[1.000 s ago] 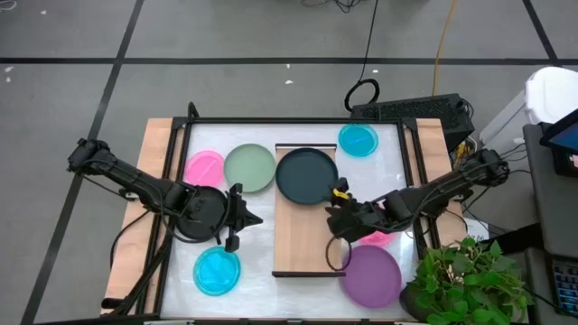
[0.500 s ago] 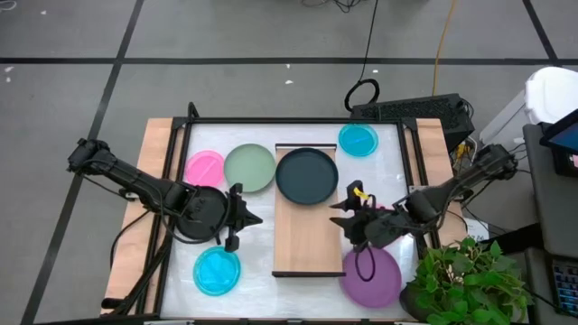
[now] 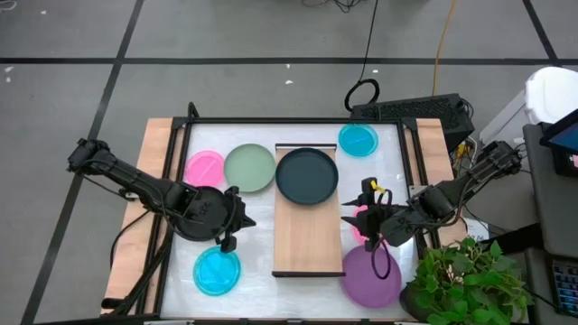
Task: Place and stack plates onto a shelf
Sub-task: Put the bottom blue transparent plate on the shelf
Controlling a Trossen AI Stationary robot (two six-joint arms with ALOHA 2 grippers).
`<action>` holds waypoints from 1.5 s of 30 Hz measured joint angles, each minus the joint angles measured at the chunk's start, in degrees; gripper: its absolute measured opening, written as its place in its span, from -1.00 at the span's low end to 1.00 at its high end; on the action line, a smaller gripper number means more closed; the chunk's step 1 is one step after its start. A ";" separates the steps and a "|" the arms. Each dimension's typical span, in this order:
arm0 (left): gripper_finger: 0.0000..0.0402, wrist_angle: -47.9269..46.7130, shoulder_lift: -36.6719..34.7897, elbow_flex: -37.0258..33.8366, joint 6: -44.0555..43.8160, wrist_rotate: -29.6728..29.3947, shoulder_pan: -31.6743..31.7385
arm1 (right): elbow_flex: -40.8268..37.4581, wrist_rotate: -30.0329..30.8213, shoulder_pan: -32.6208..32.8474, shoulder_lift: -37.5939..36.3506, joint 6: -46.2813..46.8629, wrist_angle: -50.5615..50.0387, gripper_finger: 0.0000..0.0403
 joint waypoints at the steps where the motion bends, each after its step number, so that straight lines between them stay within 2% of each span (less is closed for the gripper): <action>1: -0.98 -0.34 0.00 0.00 0.04 0.00 0.00 | 0.00 -0.02 0.00 -0.01 0.60 -0.34 -0.21; 11: -0.98 -4.55 0.00 0.00 0.02 0.00 0.00 | 0.00 -0.05 0.00 0.04 4.45 -0.80 -0.21; 17: -0.98 -7.71 0.00 0.00 -7.06 0.90 -1.50 | 0.00 -1.59 0.00 0.04 7.49 -0.82 -0.21; 22: -0.98 -9.48 0.00 0.00 -13.70 2.23 -6.35 | -0.03 -4.49 0.00 0.06 9.46 -0.75 -0.21; 33: -0.98 -7.47 3.36 0.00 -28.10 2.52 -23.10 | -1.99 -4.56 0.00 0.06 10.46 0.70 -0.21; 37: -0.98 -5.24 7.11 0.00 -28.78 3.20 -27.09 | -1.99 -4.58 0.00 0.06 10.36 2.30 -0.21; 41: -0.98 -3.90 10.95 0.00 -28.65 7.72 -29.92 | -2.01 -4.59 0.00 0.06 8.64 4.77 -0.21; 45: -0.98 -3.56 14.09 0.00 -27.61 9.08 -32.90 | -2.01 -4.59 0.00 0.06 6.59 6.94 -0.21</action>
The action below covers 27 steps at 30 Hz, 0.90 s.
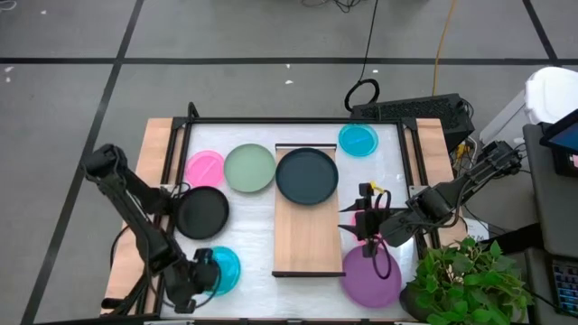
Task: Place and stack plates onto a shelf
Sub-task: Put the bottom blue transparent plate on the shelf
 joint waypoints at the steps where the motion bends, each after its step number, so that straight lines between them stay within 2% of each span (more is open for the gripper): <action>1: -0.98 -0.01 0.67 0.00 0.73 0.01 -0.69 | 0.00 0.00 0.00 0.00 -0.76 0.46 -0.21; 9: -0.98 -0.18 1.91 0.00 2.62 0.07 -4.50 | 0.00 0.02 0.00 0.00 -2.21 1.09 -0.21; 14: -0.93 -3.56 2.19 0.00 5.29 -0.82 -6.88 | -0.02 0.02 0.00 0.00 -2.28 1.07 -0.21; 27: -0.87 -4.59 2.17 0.00 11.17 -4.36 -7.01 | -0.02 0.02 0.00 0.00 -2.33 0.94 -0.21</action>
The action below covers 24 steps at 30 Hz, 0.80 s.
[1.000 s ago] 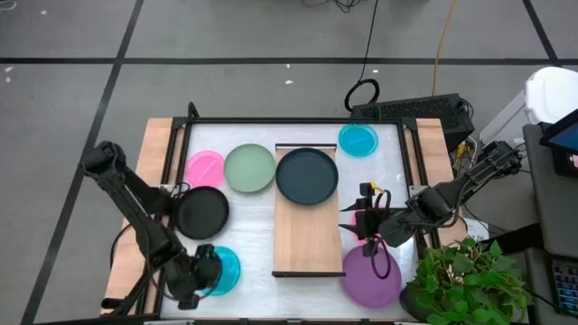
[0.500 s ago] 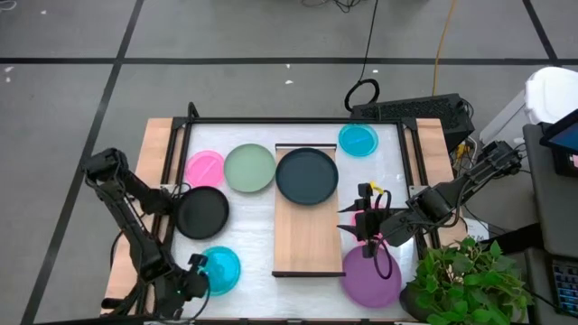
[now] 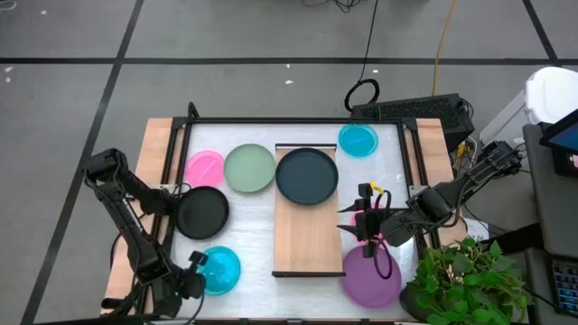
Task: Place and stack plates onto a shelf
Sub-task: Put the bottom blue transparent plate on the shelf
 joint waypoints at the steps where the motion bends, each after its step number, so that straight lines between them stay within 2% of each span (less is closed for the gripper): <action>1: -0.84 0.09 0.00 0.00 0.46 -0.80 0.00 | 0.00 0.00 0.00 0.00 0.03 0.00 -0.21; 4: -0.67 -0.01 0.00 0.00 0.28 -2.66 0.36 | 0.00 0.00 0.00 0.00 0.01 0.00 -0.21; 9: -0.26 0.03 1.54 0.00 -0.68 -2.67 1.01 | 0.00 0.00 -0.01 0.00 -0.24 -0.21 -0.21; 13: 0.00 3.21 5.23 0.02 4.76 1.57 0.91 | 0.00 0.00 0.00 0.00 -0.23 -0.57 -0.21; 16: 0.07 4.22 7.70 0.02 5.00 2.20 0.97 | 0.00 0.00 -0.02 0.00 -0.23 -0.56 -0.21; 24: 0.07 3.76 11.06 0.09 2.24 1.20 0.07 | 0.00 0.00 -0.02 0.00 -0.25 -0.52 -0.21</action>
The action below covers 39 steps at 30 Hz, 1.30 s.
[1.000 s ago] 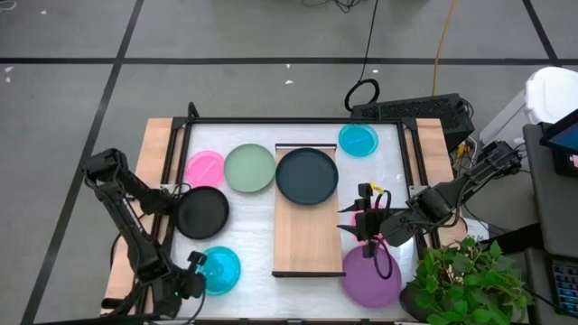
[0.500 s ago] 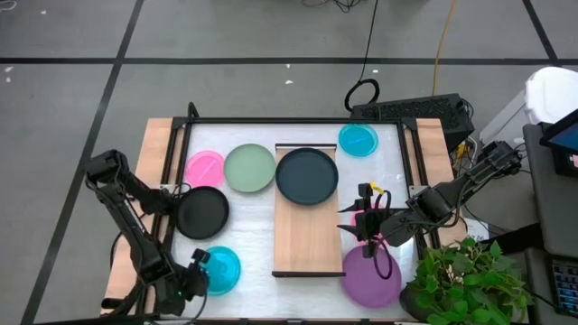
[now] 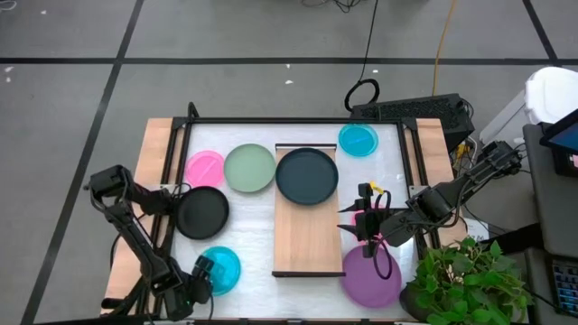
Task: Place and stack plates onto a shelf
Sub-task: Put the bottom blue transparent plate on the shelf
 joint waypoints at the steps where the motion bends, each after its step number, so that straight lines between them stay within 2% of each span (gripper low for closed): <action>1: 0.05 0.05 0.28 0.03 0.49 -0.68 -0.19 | 0.00 0.00 0.00 0.00 0.01 0.00 -0.21; 15: -0.63 0.17 0.44 0.02 4.14 -6.36 -1.58 | 0.00 0.00 0.02 0.00 0.00 0.02 -0.21; 25: -0.82 -0.08 0.49 -0.02 7.47 -13.42 -1.56 | 0.00 0.00 0.02 0.00 0.00 0.02 -0.21; 31: -0.97 -0.19 0.49 -0.04 6.49 -14.99 -1.56 | 0.00 0.00 0.00 0.00 0.00 0.02 -0.21; 39: -0.98 -1.30 0.49 -0.04 4.97 -15.52 -1.56 | 0.00 0.00 0.00 0.00 0.00 0.02 -0.21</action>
